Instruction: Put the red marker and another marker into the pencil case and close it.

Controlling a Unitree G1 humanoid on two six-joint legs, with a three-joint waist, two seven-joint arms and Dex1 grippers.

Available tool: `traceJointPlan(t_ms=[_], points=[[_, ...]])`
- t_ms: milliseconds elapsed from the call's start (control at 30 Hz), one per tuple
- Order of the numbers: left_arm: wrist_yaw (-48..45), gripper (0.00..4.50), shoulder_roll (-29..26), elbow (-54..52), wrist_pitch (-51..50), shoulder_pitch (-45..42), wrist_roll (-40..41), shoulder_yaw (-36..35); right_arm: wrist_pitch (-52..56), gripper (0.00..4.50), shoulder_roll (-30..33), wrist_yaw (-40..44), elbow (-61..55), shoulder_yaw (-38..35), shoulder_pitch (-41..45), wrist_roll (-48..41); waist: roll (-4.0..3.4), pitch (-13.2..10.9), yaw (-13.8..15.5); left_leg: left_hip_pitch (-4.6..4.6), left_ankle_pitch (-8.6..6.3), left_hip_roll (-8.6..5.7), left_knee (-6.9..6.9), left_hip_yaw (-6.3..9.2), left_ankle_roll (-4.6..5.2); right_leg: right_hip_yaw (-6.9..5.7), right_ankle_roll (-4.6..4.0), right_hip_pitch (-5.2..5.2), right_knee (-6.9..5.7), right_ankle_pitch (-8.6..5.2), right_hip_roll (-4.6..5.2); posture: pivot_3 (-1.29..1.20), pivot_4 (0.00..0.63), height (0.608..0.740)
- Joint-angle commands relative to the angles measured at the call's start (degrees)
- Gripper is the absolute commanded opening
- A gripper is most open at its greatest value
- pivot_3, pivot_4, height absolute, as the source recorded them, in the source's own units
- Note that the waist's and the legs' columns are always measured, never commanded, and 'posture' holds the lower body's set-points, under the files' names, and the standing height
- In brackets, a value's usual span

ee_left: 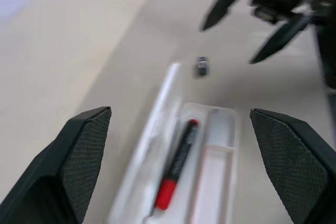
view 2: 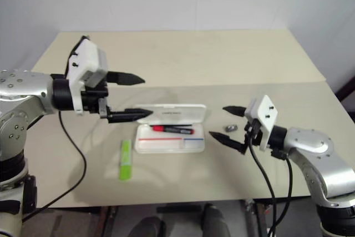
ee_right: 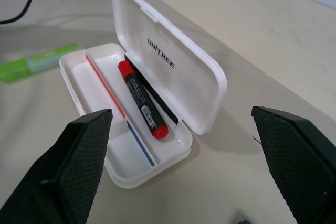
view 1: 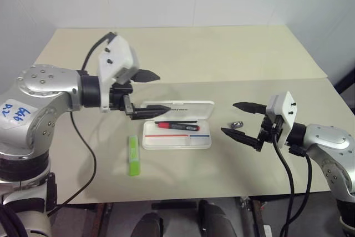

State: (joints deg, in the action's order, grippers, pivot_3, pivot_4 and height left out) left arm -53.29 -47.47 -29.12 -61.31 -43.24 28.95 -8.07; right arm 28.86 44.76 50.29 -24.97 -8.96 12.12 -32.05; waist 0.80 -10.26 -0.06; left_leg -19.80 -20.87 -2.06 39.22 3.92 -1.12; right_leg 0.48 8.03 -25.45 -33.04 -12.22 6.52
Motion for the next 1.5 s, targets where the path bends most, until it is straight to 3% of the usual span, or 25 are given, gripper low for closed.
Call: traceJointPlan(t_ms=[33, 533, 667, 867, 1333, 1500], points=[[1.70, 4.48, -1.92, 1.55, 5.55, 2.65, -0.95, -4.62, -1.78, 4.50, 1.64, 1.90, -1.06, -0.46, 0.45, 0.49, 0.00, 0.00, 0.03, 0.01, 0.00, -0.01, 0.00, 0.00, 0.01, 0.00, 0.00, 0.00, 0.00, 0.00, 0.01, 0.00, 0.150, 0.740], [1.82, 4.48, -8.78, 1.39, 11.93, 26.27, -0.47, -17.74, -1.23, 4.50, 1.92, 5.22, -2.44, 2.34, 2.13, -0.54, 0.00, 0.01, -0.03, 0.04, -0.03, 0.04, -0.05, -0.03, 0.02, -0.01, -0.02, 0.00, 0.03, -0.01, 0.01, 0.00, 0.150, 0.740], [2.48, 4.48, -9.70, -0.11, 10.73, 31.12, 0.27, -20.15, -0.93, 4.50, 1.91, 5.84, -3.71, 3.52, 2.26, -0.84, 0.01, 0.01, 0.06, 0.03, -0.05, 0.04, -0.05, -0.01, 0.06, -0.02, -0.02, 0.00, 0.05, -0.01, 0.01, 0.00, 0.150, 0.740], [7.82, 4.48, -11.62, -7.53, -0.91, 39.68, 0.33, -23.11, -1.97, 4.50, 1.06, 9.18, -3.62, 8.80, 4.89, -0.53, 0.01, 0.01, -0.15, 0.10, -0.17, 0.09, -0.10, -0.04, 0.18, -0.03, -0.08, 0.00, 0.04, -0.04, 0.00, 0.00, 0.150, 0.740], [21.90, 4.48, -0.28, -27.51, -28.53, 37.55, 5.83, -25.68, -3.93, 4.50, -0.01, 14.99, 3.84, 12.68, 9.85, 0.82, 0.05, 0.03, -0.06, 0.15, -0.09, 0.11, -0.10, -0.01, -0.05, -0.06, -0.11, 0.04, 0.00, -0.06, -0.01, 0.00, 0.150, 0.740], [29.74, 4.48, 4.89, -29.39, -31.19, 39.14, 5.77, -23.27, -4.66, 4.50, -1.03, 16.86, 6.85, 14.00, 12.74, 1.68, 0.08, 0.05, -0.10, 0.27, -0.08, 0.10, -0.10, -0.02, -0.08, -0.01, -0.13, 0.08, -0.08, -0.06, -0.01, 0.00, 0.150, 0.740]])
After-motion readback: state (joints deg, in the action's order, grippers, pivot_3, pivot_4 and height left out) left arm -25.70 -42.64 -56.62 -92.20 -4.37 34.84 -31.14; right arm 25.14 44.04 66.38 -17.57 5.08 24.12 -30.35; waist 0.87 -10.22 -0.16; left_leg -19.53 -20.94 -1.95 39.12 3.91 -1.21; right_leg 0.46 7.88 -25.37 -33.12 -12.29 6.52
